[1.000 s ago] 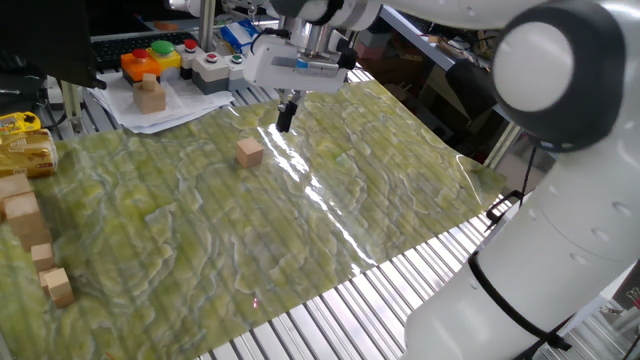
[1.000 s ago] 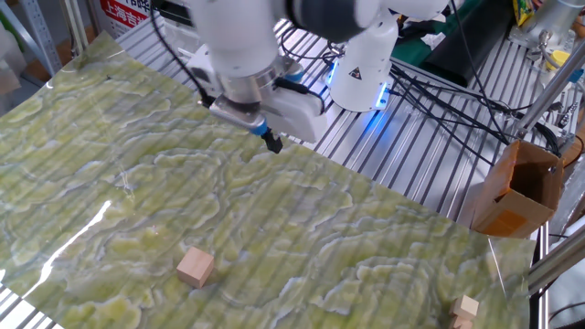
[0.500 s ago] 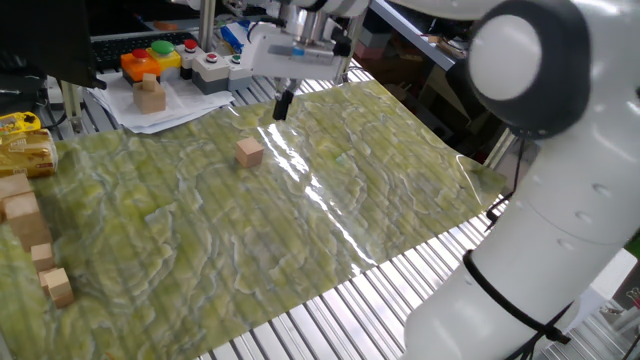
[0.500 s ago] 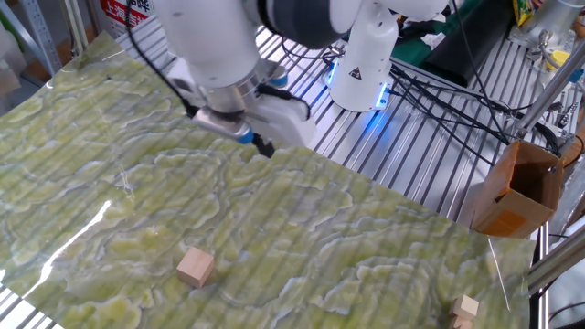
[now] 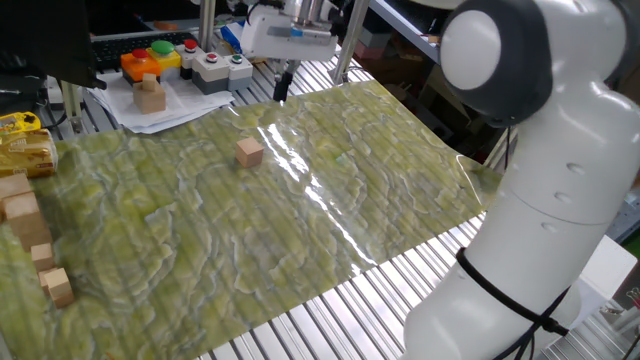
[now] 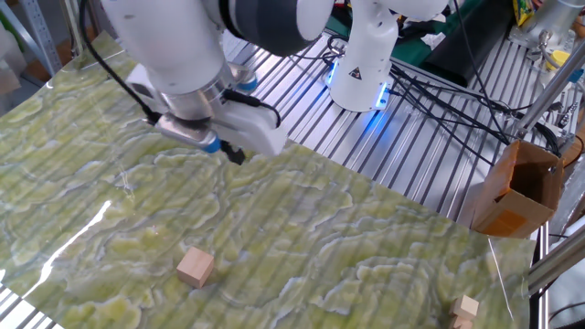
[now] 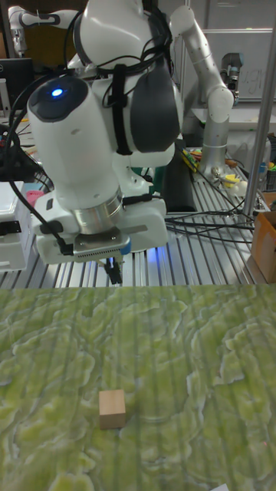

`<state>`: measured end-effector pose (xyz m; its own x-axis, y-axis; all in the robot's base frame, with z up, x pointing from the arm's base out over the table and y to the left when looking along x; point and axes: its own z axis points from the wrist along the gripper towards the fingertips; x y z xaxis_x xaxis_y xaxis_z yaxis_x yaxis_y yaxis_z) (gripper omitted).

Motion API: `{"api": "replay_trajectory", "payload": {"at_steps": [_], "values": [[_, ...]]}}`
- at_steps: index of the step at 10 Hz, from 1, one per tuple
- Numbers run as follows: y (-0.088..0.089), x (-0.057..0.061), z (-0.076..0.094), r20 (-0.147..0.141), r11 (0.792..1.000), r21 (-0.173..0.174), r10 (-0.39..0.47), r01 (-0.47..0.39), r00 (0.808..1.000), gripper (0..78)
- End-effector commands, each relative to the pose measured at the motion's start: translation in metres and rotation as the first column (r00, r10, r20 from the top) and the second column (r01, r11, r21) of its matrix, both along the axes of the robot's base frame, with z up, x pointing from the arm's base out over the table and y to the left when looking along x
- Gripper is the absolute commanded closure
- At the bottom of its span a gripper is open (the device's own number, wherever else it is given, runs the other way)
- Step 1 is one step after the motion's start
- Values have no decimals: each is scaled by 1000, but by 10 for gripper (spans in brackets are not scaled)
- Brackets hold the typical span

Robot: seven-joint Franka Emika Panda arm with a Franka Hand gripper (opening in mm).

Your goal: Approach and touch the side of the small block

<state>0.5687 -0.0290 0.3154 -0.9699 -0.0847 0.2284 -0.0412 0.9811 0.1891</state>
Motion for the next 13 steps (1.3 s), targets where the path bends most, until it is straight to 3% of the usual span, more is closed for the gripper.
{"api": "replay_trajectory", "payload": {"at_steps": [1,2,3,4,6,10,13], "values": [[-12,18,8,32,996,-71,48,-46,998,776],[-12,18,8,32,996,-71,48,-46,998,776],[-26,39,19,31,995,-69,76,-74,997,776],[-35,48,23,34,994,-73,84,-82,996,776],[-46,57,29,38,984,-138,121,-115,992,776],[-51,58,32,43,981,-157,125,-117,991,776],[-51,58,32,47,983,-144,118,-110,992,776]]}}
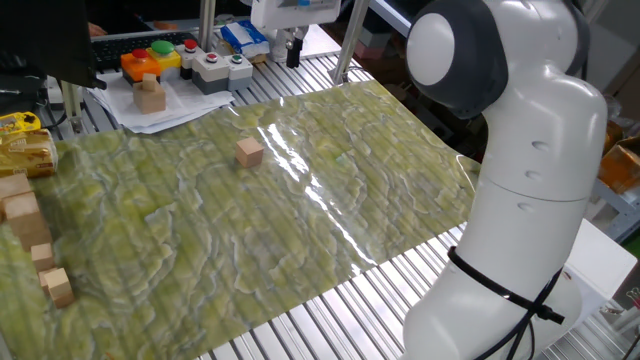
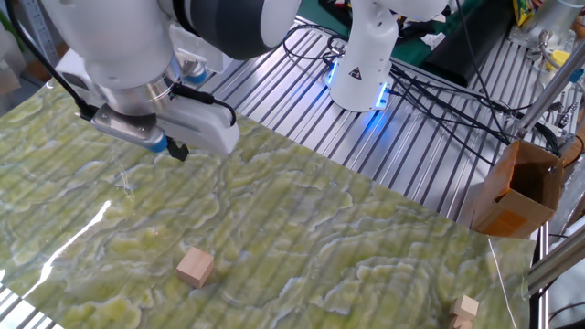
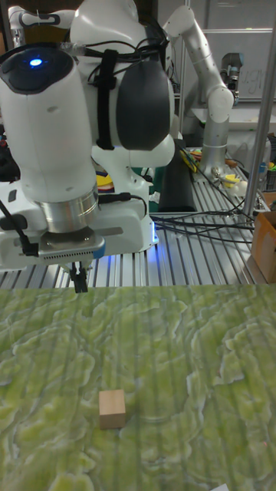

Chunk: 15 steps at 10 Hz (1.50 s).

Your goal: Approach and touch the side of the small block

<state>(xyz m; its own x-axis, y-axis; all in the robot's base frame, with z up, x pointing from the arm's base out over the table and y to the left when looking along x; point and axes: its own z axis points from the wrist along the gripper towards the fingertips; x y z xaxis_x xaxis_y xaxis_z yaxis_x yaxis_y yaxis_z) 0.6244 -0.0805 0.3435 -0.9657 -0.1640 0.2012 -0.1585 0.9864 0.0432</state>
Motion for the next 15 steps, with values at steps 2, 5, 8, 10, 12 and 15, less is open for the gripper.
{"api": "replay_trajectory", "payload": {"at_steps": [2,5,8,10,12,15], "values": [[0,2,4,25,999,-13,-45,45,999,776],[0,2,4,21,992,-46,-118,119,993,776],[0,2,4,44,982,-59,-176,179,983,776],[0,2,4,59,982,-76,-171,176,983,776],[0,3,3,58,984,-74,-156,160,986,776],[-28,17,-14,53,993,-65,-92,95,994,776]]}}
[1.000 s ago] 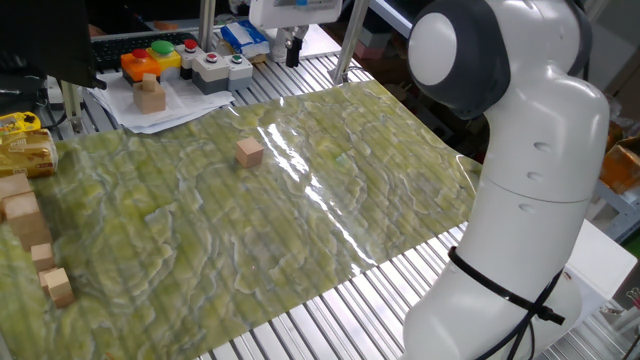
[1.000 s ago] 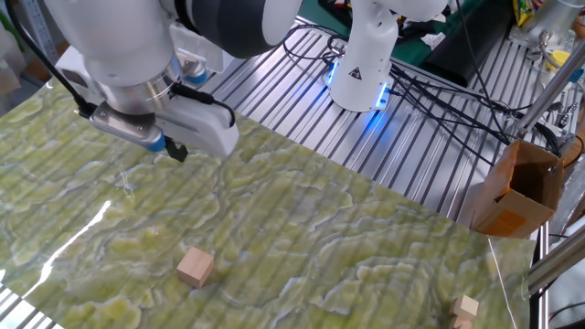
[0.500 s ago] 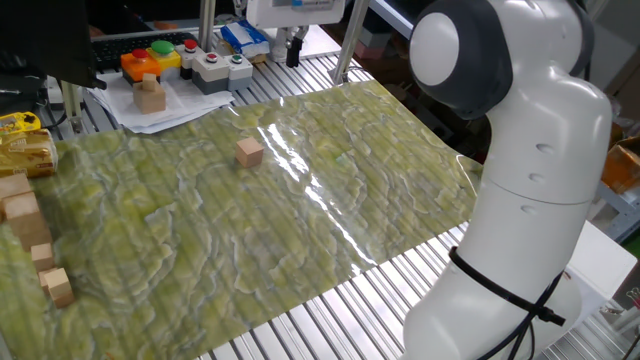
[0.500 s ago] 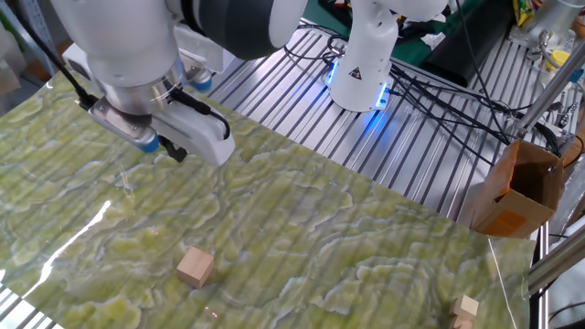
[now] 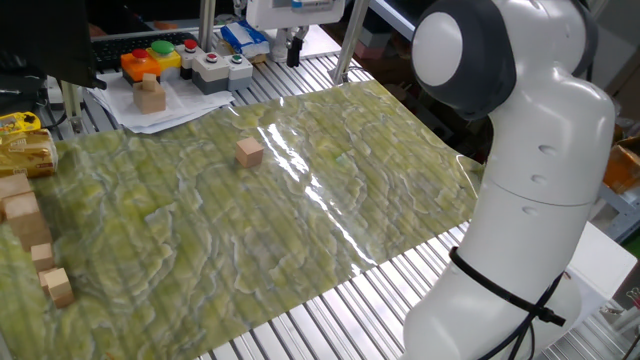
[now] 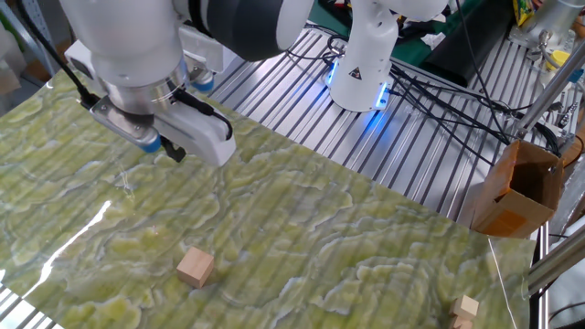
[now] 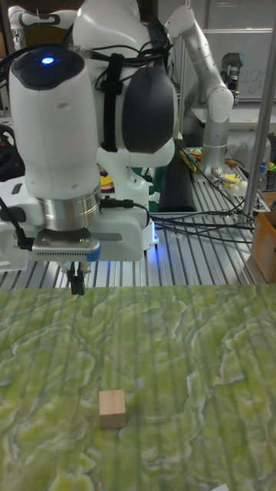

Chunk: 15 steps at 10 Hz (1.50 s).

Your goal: Approach and touch the side of the small block

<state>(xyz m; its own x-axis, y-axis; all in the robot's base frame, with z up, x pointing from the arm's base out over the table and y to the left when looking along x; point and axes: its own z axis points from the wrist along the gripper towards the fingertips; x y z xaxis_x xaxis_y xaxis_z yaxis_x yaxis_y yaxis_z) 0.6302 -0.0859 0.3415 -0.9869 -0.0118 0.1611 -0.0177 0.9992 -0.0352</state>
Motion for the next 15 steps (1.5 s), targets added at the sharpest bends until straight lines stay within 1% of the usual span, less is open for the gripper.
{"api": "replay_trajectory", "payload": {"at_steps": [1,2,3,4,5,7,8,9,11,15], "values": [[-28,15,-18,1,998,8,61,-61,998,776],[-36,22,-32,5,997,12,78,-78,997,776],[-36,22,-32,5,997,12,78,-78,997,776],[-39,32,-57,10,995,18,93,-93,996,776],[-38,38,-75,14,995,20,101,-102,995,776],[-38,45,-107,30,993,23,113,-113,993,776],[-38,45,-107,30,993,23,113,-113,993,776],[-36,49,-134,43,992,26,121,-122,992,776],[-36,51,-152,48,991,27,127,-129,991,776],[-36,50,-173,48,991,29,130,-132,990,776]]}}
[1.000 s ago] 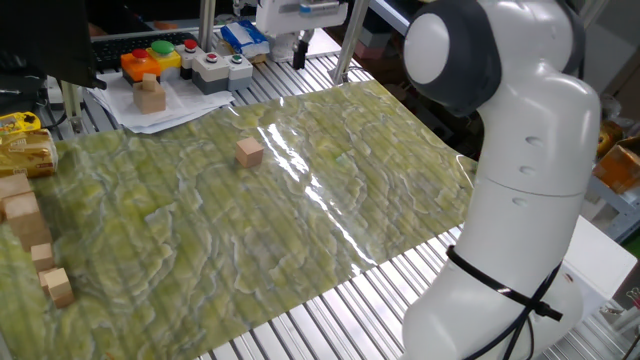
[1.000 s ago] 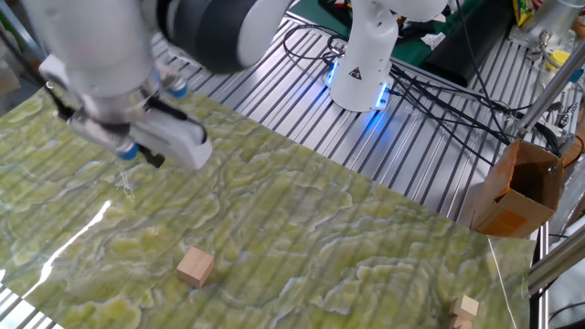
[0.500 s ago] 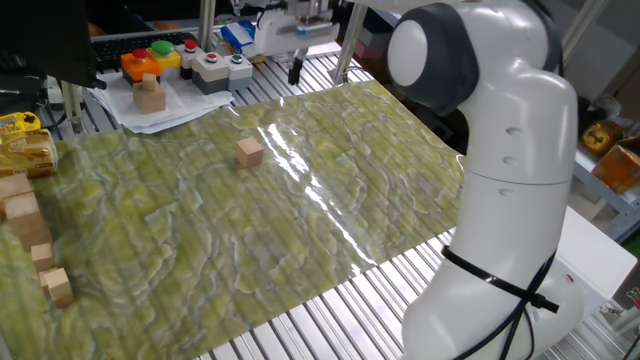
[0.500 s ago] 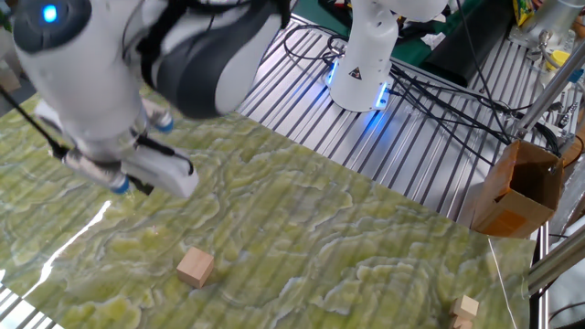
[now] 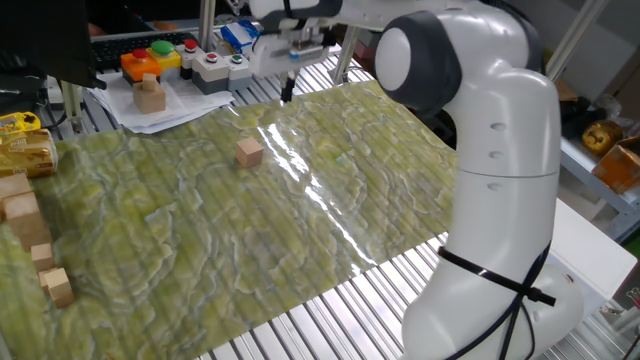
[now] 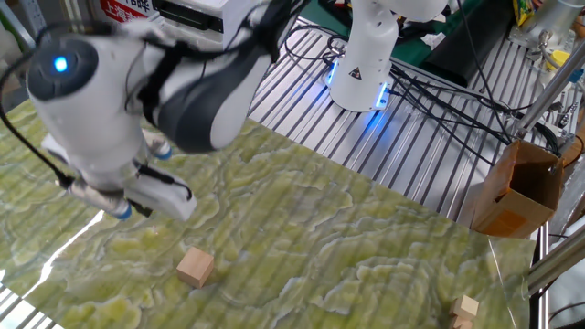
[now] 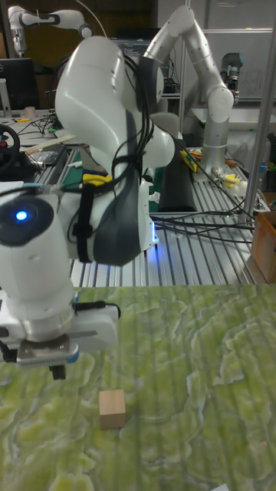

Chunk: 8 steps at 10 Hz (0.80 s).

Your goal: Approach and touch the side of the small block

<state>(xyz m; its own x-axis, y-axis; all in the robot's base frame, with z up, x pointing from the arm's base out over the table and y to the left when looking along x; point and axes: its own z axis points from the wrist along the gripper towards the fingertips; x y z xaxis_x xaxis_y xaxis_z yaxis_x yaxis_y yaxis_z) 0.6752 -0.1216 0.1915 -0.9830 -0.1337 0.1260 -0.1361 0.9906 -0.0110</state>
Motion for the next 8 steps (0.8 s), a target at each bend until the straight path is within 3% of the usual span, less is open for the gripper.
{"api": "replay_trajectory", "payload": {"at_steps": [1,4,5,6,8], "values": [[-1,5,-23,12,1000,3,3,-3,1000,776],[-1,5,-23,-7,998,-5,-61,61,998,776],[-1,5,-23,-40,994,-11,-111,111,993,776],[-1,5,-23,-54,990,-8,-144,143,988,776],[-1,5,-23,-55,988,-6,-158,157,986,776]]}}
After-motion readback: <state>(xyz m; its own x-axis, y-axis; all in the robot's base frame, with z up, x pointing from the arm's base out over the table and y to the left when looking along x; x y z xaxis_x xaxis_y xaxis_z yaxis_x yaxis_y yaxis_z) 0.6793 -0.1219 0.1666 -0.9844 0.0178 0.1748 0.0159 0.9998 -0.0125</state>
